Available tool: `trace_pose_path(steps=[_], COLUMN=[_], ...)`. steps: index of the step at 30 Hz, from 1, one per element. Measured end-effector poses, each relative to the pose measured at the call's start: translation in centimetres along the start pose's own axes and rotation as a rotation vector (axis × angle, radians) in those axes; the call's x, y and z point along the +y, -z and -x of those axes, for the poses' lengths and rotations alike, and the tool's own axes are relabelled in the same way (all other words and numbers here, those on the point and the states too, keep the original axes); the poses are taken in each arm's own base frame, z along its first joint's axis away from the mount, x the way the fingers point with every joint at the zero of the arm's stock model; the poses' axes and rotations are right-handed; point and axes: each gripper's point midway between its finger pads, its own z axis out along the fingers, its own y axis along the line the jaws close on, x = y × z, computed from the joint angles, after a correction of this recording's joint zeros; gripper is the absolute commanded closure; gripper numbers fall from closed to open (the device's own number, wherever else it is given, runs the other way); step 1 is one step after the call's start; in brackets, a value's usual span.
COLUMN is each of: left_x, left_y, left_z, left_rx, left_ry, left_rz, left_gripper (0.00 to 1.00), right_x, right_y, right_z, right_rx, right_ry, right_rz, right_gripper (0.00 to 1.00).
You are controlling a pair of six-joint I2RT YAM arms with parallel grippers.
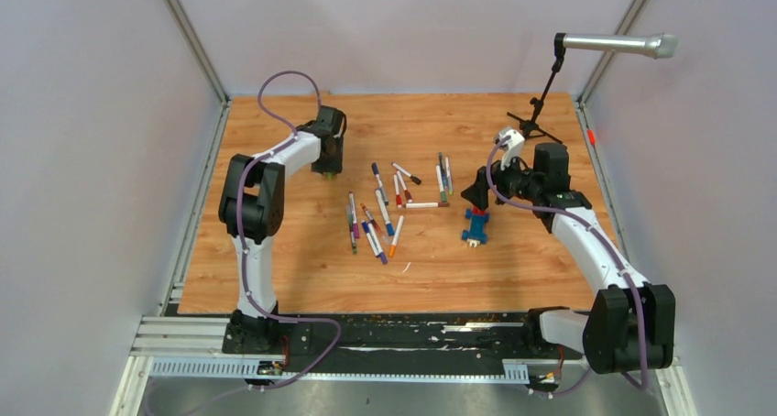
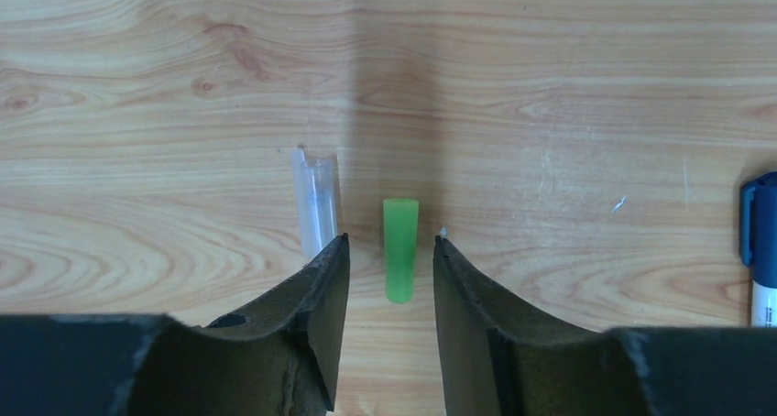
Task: Open the pen caps
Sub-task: Place the pen cap at the center of the board.
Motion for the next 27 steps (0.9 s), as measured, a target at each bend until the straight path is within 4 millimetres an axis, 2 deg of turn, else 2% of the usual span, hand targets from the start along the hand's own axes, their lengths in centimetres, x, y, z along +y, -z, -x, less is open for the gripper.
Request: trace_pose_path(steps=[3,8,10,15,17,19,20,23,27], left_x=[0.1,0.1,0.2,0.6,0.8,1.1,1.2,1.5,1.7], left_y=[0.1,1.2,2.8,8.8,11.3,13.3,14.0,15.3,14.8], left_z=[-0.4,-0.5,-0.4,0.9,1.3,1.4,1.1,-0.3,-4.3], left_rx=[0.016,0.014,-0.007,-0.139,-0.205,-0.262,-0.277,-0.304,-0.251], left_ry=[-0.004,-0.004,-0.001,0.025,0.037,0.052,0.057,0.085,0.109], left_rz=[0.003,-0.019,-0.037,-0.103,-0.13,-0.152,-0.161,-0.183,-0.2], left_gripper=[0.48,0.4,0.36,0.27,0.19,0.07,0.02,0.0,0.0], right_x=[-0.8,-4.3,-5.6,-8.3,-8.8,-9.1,-9.3,-9.8,-10.3], right_y=[0.0,0.1,0.1,0.3,0.4,0.6,0.7,0.7,0.6], right_z=[0.1,-0.2,-0.9,-2.4,-2.7,-2.9,-2.9,-3.0,-3.5], right_rx=[-0.005,-0.006,0.006,0.036,0.042,0.045,0.045,0.052,0.073], right_ry=[-0.023,-0.167,-0.239,-0.362,-0.379,-0.381,-0.38,-0.376,-0.369], right_rz=[-0.052,-0.267,-0.352,-0.526,-0.56,-0.59,-0.603,-0.628,-0.643], right_gripper=[0.16,0.17,0.15,0.15,0.15,0.15,0.15,0.14,0.14])
